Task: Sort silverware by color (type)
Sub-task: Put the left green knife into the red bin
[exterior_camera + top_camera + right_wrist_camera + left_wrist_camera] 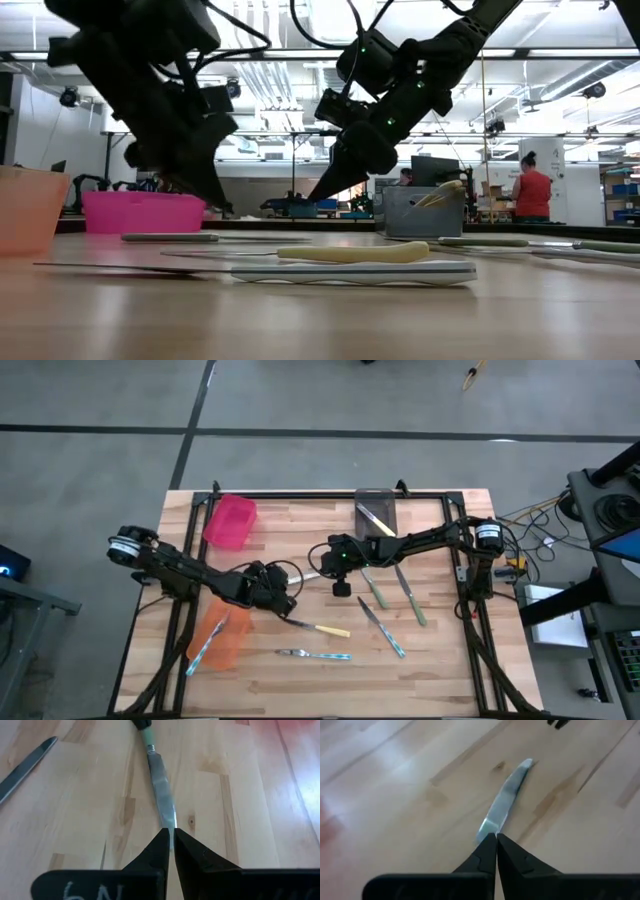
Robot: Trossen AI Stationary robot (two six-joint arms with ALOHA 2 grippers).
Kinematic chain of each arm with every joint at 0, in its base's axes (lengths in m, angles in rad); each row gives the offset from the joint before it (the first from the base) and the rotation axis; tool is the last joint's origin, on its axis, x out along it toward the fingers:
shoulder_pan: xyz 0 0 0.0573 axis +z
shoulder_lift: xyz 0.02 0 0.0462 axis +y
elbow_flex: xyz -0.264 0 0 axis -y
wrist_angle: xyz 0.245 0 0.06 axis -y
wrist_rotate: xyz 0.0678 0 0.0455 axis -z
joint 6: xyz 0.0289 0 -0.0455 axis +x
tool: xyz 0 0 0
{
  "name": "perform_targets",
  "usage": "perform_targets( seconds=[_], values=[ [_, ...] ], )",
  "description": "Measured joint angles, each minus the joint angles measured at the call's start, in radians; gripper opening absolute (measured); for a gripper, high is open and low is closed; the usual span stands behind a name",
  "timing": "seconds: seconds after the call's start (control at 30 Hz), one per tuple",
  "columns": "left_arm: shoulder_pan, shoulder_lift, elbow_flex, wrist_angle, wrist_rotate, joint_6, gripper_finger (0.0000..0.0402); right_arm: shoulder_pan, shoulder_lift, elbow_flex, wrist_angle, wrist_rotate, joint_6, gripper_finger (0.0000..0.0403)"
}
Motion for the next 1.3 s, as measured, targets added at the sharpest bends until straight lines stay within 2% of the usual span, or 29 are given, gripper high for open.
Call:
perform_targets(
  seconds=[0.17,0.33,0.5,0.77,0.97,1.3],
  values=[
    [-0.002,-0.015,0.003,-0.021,0.149,0.231,0.0002,0.000,0.000,0.000,0.033,0.002,0.066,0.0018],
    [0.005,-0.035,0.003,-0.141,0.158,0.366,0.0001,0.005,0.024,0.000,0.110,0.002,0.155,0.0018],
    [0.011,-0.073,-0.020,-0.153,0.161,0.518,0.0000,0.010,0.079,0.000,0.154,0.001,0.164,0.0018],
    [0.038,-0.140,-0.044,-0.143,0.161,0.566,0.0000,0.010,0.154,0.001,0.185,0.002,0.201,0.0018],
    [0.072,-0.148,-0.117,-0.010,0.195,0.566,0.0006,0.002,0.199,0.001,0.200,0.001,0.207,0.0018],
    [0.083,-0.151,-0.149,0.059,0.195,0.513,0.0091,-0.014,0.199,0.003,0.209,-0.007,0.189,0.0018]
  ],
)
